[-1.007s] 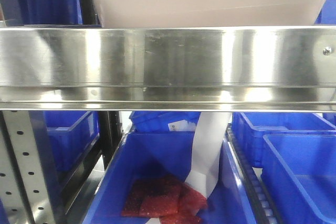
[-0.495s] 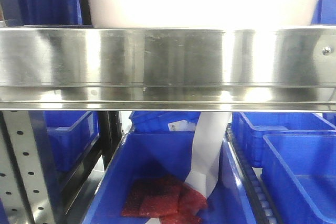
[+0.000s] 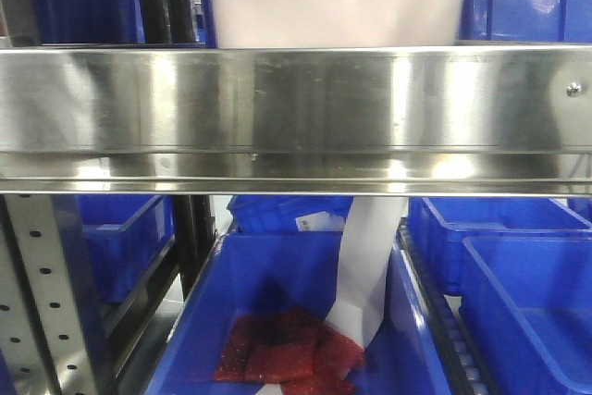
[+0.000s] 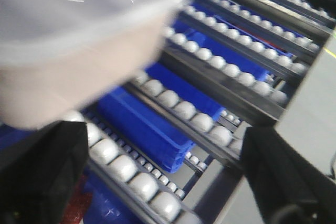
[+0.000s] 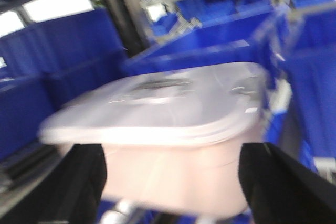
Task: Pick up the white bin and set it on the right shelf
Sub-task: 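Lower the bin onto the upper shelf rollers and open both grippers, then withdraw both grippers down and away from the shelved bin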
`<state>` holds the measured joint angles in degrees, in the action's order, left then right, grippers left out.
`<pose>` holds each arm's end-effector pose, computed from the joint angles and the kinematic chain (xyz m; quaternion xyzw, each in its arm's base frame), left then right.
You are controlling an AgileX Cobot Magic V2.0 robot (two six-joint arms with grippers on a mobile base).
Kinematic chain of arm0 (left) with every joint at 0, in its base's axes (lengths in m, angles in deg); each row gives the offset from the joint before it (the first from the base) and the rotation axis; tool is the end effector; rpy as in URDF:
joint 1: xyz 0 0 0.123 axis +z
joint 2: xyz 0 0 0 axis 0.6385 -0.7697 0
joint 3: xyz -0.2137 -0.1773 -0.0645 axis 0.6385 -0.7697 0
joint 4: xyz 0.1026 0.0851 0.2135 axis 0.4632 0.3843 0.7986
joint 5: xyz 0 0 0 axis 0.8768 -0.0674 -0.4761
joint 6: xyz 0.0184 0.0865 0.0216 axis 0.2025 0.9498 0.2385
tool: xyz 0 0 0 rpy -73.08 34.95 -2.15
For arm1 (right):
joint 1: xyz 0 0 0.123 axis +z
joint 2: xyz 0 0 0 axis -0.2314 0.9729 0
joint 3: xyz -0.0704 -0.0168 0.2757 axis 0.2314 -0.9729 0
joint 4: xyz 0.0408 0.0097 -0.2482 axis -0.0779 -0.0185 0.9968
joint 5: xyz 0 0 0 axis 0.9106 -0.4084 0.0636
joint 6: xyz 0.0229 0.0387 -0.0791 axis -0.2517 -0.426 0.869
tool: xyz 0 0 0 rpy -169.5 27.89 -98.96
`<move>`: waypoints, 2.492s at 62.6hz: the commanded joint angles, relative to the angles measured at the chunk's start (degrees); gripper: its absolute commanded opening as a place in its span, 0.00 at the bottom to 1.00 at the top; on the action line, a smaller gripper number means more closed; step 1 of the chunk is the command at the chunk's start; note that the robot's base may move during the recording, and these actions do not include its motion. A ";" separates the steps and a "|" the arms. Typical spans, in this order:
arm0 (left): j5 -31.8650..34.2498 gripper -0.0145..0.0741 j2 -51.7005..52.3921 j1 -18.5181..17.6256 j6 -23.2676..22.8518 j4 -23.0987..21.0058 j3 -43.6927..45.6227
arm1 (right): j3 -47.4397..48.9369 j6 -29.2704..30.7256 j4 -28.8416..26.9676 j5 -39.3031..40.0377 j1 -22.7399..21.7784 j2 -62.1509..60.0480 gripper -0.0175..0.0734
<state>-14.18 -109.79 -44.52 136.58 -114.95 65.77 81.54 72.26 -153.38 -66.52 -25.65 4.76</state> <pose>0.3159 -0.0996 0.4363 0.3275 0.7493 -0.3623 0.4473 0.2786 -0.0020 0.3882 -0.0420 0.7045 0.2807 0.6505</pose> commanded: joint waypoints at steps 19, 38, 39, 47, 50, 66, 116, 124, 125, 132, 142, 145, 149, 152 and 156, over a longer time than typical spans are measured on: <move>-7.35 0.03 7.04 -0.56 -0.43 -3.10 2.19 | 2.20 -4.68 0.06 -5.98 -0.06 -9.51 0.26; -4.52 0.03 10.09 -0.56 -20.77 25.76 2.19 | 2.13 -19.76 26.77 0.79 -0.06 -17.12 0.27; -4.52 0.03 10.36 -0.56 -23.07 27.82 2.19 | 2.13 -20.85 28.54 1.15 -0.06 -17.51 0.27; -3.10 0.03 12.81 -0.56 -29.71 38.97 1.66 | 2.13 -32.93 45.23 2.94 -0.06 -20.83 0.27; -1.49 0.03 13.95 -0.56 -31.98 40.90 1.01 | 2.09 -38.48 52.13 2.94 -0.06 -21.88 0.27; 11.61 0.03 23.80 -0.56 -34.90 44.91 -12.01 | -4.64 -63.19 75.30 3.93 -0.06 -28.56 0.27; 54.84 0.03 61.39 -1.88 -33.41 44.98 -59.58 | -28.13 -66.79 76.38 10.74 -0.06 -68.91 0.27; 55.39 0.03 62.09 -3.47 -33.41 44.98 -59.58 | -28.13 -66.79 75.19 12.78 -0.06 -68.91 0.27; 55.52 0.03 62.09 -3.47 -33.41 44.98 -59.58 | -28.13 -66.79 75.19 12.94 -0.06 -68.91 0.27; 56.70 0.03 62.09 -3.57 -33.41 44.98 -59.58 | -28.25 -66.79 75.19 12.63 -0.06 -68.91 0.27; 56.56 0.03 62.09 -3.57 -33.41 44.98 -59.58 | -28.42 -66.79 75.19 12.64 -0.06 -68.91 0.27; 56.56 0.03 62.09 -3.57 -33.41 44.98 -59.58 | -28.42 -66.79 75.19 12.64 -0.06 -68.91 0.27; 56.46 0.03 62.09 -3.57 -33.41 44.98 -59.58 | -28.42 -66.79 75.19 12.64 -0.06 -68.91 0.27; 56.46 0.03 62.09 -3.57 -33.41 44.98 -59.58 | -28.42 -66.79 75.19 12.64 -0.06 -68.91 0.27; 56.46 0.03 62.09 -3.57 -33.41 44.98 -59.58 | -28.42 -66.79 75.19 12.64 -0.06 -68.91 0.27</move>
<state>36.78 -47.52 -47.77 103.01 -69.22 4.44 51.84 5.50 -76.93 -58.94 -25.65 -64.97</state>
